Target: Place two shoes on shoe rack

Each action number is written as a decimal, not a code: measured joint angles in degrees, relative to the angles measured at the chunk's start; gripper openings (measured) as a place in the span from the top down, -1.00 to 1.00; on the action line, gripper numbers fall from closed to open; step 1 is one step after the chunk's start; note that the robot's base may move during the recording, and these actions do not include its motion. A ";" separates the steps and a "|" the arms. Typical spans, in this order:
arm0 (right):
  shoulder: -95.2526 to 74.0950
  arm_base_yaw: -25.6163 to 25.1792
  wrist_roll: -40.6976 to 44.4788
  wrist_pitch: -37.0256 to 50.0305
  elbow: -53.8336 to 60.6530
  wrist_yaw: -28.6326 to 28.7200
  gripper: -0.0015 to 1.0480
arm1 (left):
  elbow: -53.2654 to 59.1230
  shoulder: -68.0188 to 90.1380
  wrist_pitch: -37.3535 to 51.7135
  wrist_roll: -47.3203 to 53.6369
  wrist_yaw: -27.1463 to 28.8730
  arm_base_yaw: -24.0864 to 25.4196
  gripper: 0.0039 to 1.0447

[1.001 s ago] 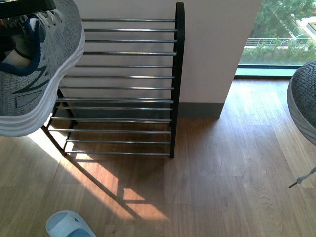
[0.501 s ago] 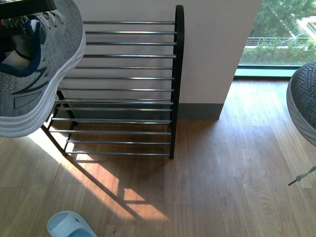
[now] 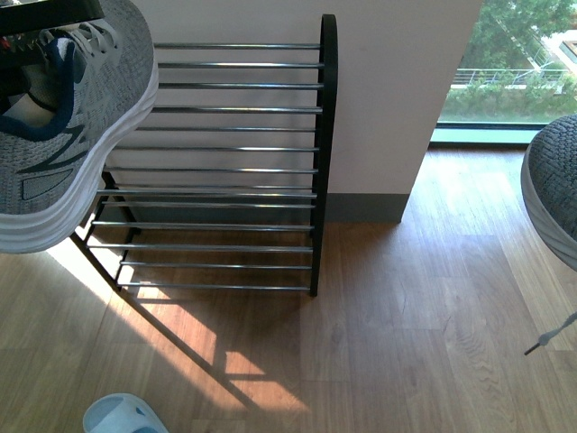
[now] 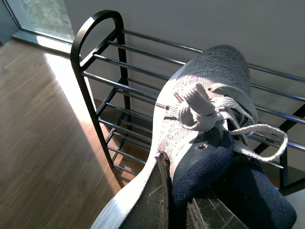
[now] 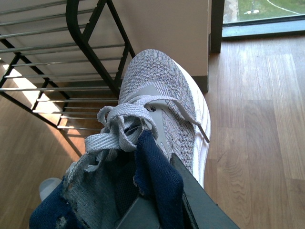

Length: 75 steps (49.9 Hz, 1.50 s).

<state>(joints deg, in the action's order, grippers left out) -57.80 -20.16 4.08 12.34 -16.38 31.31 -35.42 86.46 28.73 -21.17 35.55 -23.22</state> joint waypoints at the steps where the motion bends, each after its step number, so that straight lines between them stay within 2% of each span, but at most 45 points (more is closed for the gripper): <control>1: 0.00 0.00 0.00 0.00 0.00 -0.02 0.97 | 0.00 0.00 0.00 0.00 0.02 0.00 0.98; 32: -0.02 0.00 0.04 0.13 0.02 0.17 0.97 | 0.00 0.07 0.00 -0.02 0.02 0.02 0.98; 33: -0.13 -0.04 0.31 0.85 0.17 0.57 0.97 | 0.00 0.07 0.00 -0.02 0.04 0.02 0.98; 35: -0.83 -0.11 1.92 7.65 1.95 3.43 0.97 | 0.00 0.07 0.00 -0.02 0.02 0.04 0.98; 38: -1.46 0.57 3.08 15.21 3.41 4.28 0.97 | 0.00 0.07 0.00 0.00 0.02 0.04 0.98; 42: -1.57 2.64 3.30 17.84 2.75 3.13 0.97 | 0.00 0.07 0.00 0.00 -0.02 0.00 0.98; 51: -3.32 11.52 0.04 13.16 -3.23 -5.27 0.97 | 0.00 0.07 0.00 -0.02 0.02 0.00 0.98; 58: -11.13 26.18 -8.15 7.50 -14.40 -17.68 0.97 | 0.00 0.07 0.00 0.00 0.02 -0.02 0.98; 63: -19.17 35.45 -13.68 6.80 -24.26 -25.81 0.97 | 0.00 0.07 0.00 0.00 0.00 -0.02 0.98; 68: -27.82 41.11 -20.06 3.72 -34.84 -31.87 0.97 | 0.00 0.07 0.00 0.00 0.00 -0.02 0.98; 75: -39.32 45.09 -28.98 -0.87 -47.69 -39.63 0.97 | 0.00 0.07 0.00 0.00 0.02 -0.02 0.98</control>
<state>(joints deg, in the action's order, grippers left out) -97.12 24.93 -24.91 11.46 -64.07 -8.32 -35.42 86.52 28.73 -21.17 35.57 -23.24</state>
